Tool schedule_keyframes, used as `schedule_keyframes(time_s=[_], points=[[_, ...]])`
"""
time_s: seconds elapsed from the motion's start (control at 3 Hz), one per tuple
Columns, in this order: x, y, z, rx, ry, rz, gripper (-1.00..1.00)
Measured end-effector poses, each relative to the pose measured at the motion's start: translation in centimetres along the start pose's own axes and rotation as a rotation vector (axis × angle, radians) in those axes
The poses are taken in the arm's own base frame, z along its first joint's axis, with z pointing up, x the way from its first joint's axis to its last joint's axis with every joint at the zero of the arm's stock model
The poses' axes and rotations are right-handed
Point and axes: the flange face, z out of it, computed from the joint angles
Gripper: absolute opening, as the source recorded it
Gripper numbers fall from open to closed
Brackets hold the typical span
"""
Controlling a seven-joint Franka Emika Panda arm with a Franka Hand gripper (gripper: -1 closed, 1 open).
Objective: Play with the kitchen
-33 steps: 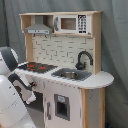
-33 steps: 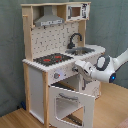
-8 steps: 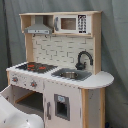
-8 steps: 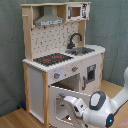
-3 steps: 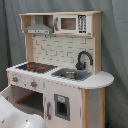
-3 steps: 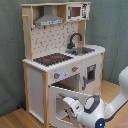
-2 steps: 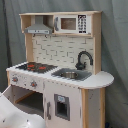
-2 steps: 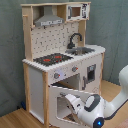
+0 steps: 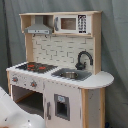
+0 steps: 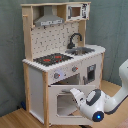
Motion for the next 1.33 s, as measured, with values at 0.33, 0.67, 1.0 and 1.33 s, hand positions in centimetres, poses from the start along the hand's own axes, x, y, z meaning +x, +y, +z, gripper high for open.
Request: schedule_keyframes(time_s=[0.33,0.67,1.0,1.33], points=[[-2.6,0.5,4.8,-0.034,-0.077,0.017,-1.0],[-3.4,2.9,9.8,-0.087,-0.111,0.046,-1.0],[-3.2,4.9,12.7,-0.107,-0.095,0.065,-1.0],[-2.7,4.9,12.1,-0.094,-0.068,0.069,-1.0]])
